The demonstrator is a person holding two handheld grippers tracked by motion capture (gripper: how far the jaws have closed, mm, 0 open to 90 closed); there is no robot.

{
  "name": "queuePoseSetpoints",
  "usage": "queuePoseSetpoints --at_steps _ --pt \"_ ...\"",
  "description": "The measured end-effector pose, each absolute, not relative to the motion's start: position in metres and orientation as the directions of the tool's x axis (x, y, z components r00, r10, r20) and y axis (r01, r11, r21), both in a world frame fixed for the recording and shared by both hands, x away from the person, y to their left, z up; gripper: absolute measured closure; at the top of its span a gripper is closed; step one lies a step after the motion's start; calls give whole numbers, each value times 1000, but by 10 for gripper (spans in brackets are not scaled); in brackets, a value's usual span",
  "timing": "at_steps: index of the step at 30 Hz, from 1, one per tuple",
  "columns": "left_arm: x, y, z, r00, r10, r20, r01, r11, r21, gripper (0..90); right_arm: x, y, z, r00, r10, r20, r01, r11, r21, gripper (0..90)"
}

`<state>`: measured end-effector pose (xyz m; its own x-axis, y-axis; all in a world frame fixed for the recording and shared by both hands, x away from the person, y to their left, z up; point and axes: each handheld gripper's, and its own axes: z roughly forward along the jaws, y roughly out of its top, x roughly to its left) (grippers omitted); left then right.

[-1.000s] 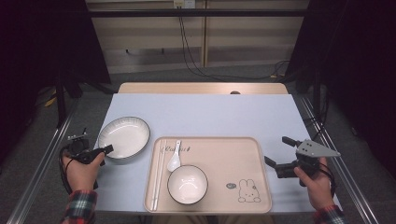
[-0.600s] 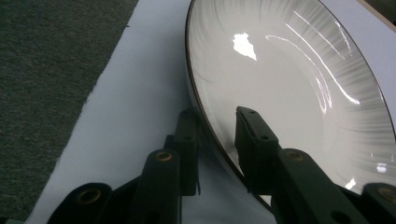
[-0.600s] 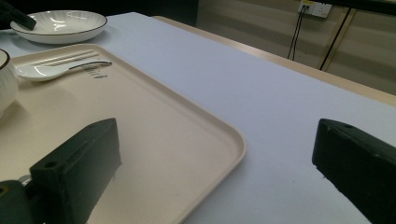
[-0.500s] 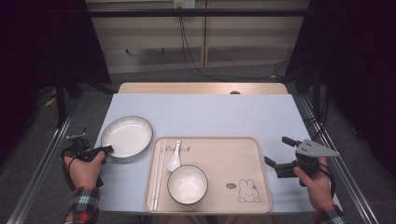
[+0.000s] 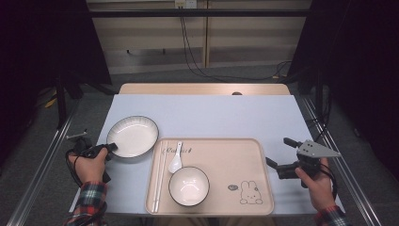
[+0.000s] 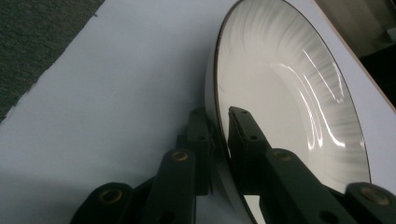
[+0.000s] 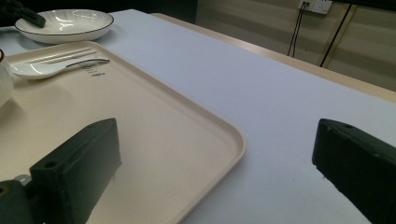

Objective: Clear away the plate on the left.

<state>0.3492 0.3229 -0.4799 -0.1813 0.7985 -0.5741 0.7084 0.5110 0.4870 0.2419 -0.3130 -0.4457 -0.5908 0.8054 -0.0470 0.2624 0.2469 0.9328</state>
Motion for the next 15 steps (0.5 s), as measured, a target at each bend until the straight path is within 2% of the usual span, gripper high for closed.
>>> queuePoseSetpoints --at_steps 5,9,15 --pt "354 326 -469 -195 799 -569 684 527 505 851 242 -313 -446 -591 805 -44 268 248 931 4" --pt "358 330 -452 -141 847 -513 714 446 540 861 243 -314 -446 -588 808 -37 271 240 932 4" --pt "362 327 -436 -116 865 -488 724 410 555 855 244 -313 -447 -590 807 -34 278 243 929 4"
